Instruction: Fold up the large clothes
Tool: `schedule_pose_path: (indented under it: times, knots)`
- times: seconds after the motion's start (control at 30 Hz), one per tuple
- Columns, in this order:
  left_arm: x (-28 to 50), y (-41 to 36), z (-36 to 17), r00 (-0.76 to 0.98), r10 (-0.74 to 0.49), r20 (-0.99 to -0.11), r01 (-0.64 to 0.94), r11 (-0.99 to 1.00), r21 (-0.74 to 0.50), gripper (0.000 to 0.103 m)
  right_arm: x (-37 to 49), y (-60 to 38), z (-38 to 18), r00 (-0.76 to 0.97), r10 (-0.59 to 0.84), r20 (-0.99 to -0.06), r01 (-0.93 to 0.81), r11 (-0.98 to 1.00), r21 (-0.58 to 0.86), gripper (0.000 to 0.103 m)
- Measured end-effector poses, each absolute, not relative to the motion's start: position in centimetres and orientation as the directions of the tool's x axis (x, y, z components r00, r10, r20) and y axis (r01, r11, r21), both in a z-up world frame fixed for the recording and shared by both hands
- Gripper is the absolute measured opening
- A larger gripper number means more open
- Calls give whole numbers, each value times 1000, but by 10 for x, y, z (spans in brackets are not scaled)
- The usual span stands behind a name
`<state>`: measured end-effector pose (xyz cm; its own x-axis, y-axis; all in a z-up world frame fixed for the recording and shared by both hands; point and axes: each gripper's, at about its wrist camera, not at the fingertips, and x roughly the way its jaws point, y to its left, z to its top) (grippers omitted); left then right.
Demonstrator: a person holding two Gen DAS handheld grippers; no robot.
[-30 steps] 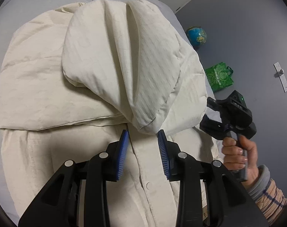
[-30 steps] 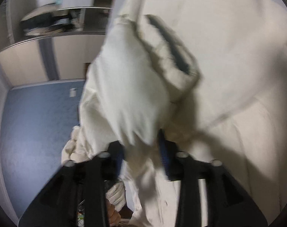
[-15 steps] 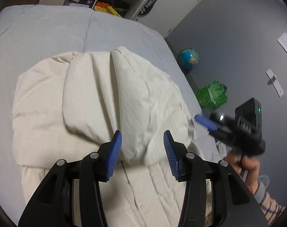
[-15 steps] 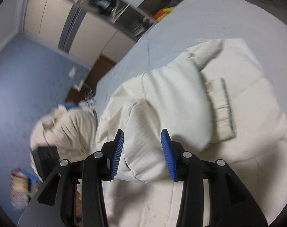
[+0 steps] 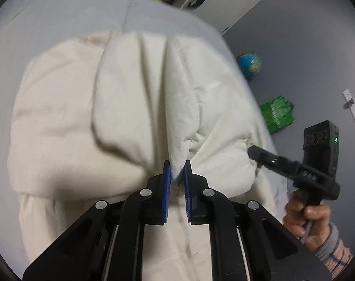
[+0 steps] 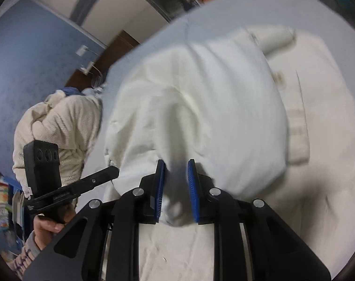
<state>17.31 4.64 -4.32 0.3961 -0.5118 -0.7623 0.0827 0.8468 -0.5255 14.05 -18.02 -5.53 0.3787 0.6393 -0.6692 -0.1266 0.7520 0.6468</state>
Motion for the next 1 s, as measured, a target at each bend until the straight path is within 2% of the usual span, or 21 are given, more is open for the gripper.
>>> schedule_pose_path:
  times: [0.13,0.3,0.43,0.47,0.57,0.7,1.0]
  knots:
    - [170,49,-60,369,-518,-772,64,843,-535,11,137,-189,-77,328,648,-688,-71,743,666,17]
    - [168,41,-46,392,-533,-750,110,836,-537,11,132,-220,-63,431,676,-598,-20,670,742,17]
    - [167,36,-49,371,-518,-770,124,850,-512,13,134,-241,-75,437,637,-635,67,681,730,15]
    - [167,36,-52,361,-515,-777,118,852,-510,14,133,-243,-83,430,627,-650,88,687,721,13]
    - [170,31,-61,335,-481,-810,112,874,-473,19,131,-251,-105,404,630,-663,176,658,732,0]
    - [172,30,-74,320,-460,-828,107,886,-450,23,127,-269,-131,393,681,-618,265,560,785,0]
    - [170,30,-73,332,-433,-838,89,899,-429,37,128,-264,-123,387,680,-623,260,567,781,0]
